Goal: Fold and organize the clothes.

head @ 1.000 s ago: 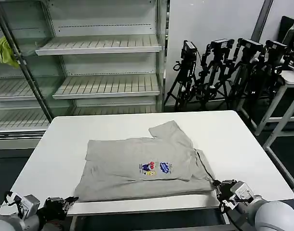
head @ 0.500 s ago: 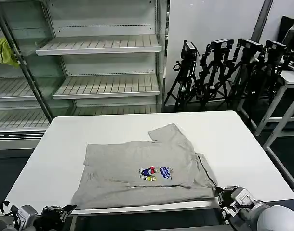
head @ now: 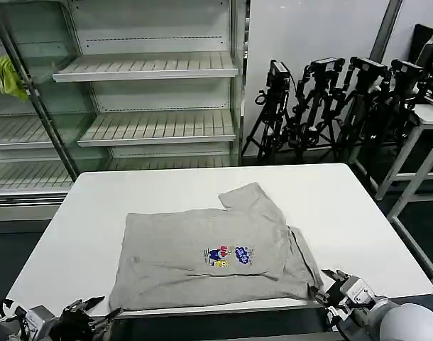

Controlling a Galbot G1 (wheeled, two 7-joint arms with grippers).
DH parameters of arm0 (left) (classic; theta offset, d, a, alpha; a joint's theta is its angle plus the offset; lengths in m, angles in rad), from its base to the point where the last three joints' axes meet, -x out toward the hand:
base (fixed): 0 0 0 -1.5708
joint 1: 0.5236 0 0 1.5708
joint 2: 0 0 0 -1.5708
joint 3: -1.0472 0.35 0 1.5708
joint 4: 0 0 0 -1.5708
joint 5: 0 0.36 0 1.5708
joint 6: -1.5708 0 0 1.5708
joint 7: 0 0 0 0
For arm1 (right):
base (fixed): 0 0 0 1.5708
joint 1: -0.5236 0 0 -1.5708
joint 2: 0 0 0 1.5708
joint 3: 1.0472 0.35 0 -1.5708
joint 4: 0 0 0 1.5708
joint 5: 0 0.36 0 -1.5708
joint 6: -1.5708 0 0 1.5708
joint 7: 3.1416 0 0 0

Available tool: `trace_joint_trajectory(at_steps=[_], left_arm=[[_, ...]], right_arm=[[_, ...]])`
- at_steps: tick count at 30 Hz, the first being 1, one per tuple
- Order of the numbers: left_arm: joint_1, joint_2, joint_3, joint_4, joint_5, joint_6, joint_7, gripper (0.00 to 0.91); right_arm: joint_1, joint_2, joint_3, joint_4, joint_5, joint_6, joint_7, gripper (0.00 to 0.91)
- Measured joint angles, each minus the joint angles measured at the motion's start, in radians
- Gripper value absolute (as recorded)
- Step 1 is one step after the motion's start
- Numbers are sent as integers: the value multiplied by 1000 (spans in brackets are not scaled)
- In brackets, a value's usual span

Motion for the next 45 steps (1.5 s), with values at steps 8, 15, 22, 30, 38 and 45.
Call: trace_joint_trajectory(at_steps=[8, 15, 22, 30, 38, 45], left_arm=[[51, -2, -57, -38, -18, 14, -7, 907], [69, -9, -114, -54, -31, 14, -12, 907], [63, -21, -174, -88, -63, 15, -18, 907], [-9, -20, -207, -122, -105, 15, -34, 907], [-253, -25, -89, -52, -130, 11, -34, 907], [-455, 10, 48, 92, -148, -12, -8, 907]], right_arm=[[12, -19, 7, 21, 16, -1, -1, 907], [14, -17, 27, 30, 25, -1, 4, 907], [7, 3, 88, 32, 49, -3, 15, 907], [-5, 66, 226, 9, 86, -1, 23, 907], [26, 227, 290, -78, 23, 28, -14, 907], [140, 392, 245, -240, -42, 54, -90, 907]])
